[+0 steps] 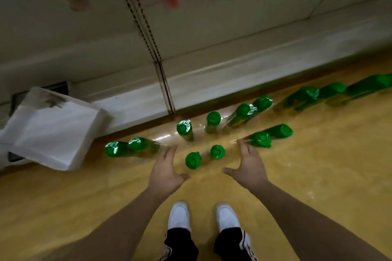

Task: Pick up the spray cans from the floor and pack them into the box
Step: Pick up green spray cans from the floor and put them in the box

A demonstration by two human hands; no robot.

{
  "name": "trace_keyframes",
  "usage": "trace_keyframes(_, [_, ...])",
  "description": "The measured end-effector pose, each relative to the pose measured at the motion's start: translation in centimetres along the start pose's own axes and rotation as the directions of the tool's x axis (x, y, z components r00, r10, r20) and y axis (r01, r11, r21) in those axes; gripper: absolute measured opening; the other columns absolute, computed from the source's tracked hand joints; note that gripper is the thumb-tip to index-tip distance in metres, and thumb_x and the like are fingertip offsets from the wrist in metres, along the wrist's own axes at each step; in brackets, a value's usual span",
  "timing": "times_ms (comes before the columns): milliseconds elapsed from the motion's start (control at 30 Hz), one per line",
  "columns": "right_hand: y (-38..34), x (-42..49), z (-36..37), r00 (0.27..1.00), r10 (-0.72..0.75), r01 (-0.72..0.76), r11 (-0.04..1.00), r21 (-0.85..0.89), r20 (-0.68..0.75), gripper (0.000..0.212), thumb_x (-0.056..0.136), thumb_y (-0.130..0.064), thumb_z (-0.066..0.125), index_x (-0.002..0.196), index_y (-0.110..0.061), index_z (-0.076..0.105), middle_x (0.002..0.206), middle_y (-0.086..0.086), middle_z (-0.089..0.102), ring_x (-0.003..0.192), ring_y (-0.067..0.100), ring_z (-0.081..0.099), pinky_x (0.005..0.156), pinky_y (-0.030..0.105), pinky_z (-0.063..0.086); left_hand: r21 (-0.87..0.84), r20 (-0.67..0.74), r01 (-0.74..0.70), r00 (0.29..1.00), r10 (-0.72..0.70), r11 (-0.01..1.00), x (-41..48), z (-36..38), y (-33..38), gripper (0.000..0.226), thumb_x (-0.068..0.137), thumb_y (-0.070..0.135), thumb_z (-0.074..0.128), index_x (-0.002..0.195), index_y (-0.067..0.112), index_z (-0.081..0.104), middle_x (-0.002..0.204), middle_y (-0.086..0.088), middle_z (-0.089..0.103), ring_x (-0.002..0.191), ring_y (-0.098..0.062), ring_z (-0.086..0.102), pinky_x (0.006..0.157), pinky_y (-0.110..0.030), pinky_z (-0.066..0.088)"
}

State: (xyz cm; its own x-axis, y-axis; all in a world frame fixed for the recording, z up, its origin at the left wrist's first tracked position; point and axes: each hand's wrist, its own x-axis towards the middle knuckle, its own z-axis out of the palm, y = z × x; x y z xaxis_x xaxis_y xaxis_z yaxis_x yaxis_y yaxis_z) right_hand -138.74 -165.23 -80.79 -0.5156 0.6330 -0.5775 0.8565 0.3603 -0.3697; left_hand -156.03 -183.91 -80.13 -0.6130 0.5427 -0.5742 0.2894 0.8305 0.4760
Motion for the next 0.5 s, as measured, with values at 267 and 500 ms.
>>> trace_keyframes(267, [7.3,9.4,12.9,1.000,-0.009,0.016,0.975,0.223,-0.029,0.122,0.056,-0.044,0.097,0.156,-0.025,0.030,0.152,-0.004,0.046,0.141,0.017,0.041,0.109,0.031,0.038,-0.168,-0.047,-0.002,0.999,-0.006,0.986,8.8,12.5,-9.0,0.127,0.046,0.035,0.101,0.154,0.029,0.034,0.154,0.005,0.044,0.139,-0.015,0.041,0.112,-0.034,0.040])
trace_keyframes(500, [7.7,13.0,18.4,0.986,-0.085,0.138,0.903,0.407,-0.146,0.091,0.060,-0.021,0.096,0.139,-0.030,0.051,0.126,-0.009,0.063,0.117,0.011,0.059,0.097,0.025,0.049,-0.373,-0.169,-0.136,0.983,0.077,0.918,11.8,18.7,-9.9,0.096,0.047,0.032,0.101,0.131,0.036,0.055,0.122,0.027,0.061,0.111,0.011,0.057,0.089,-0.004,0.042])
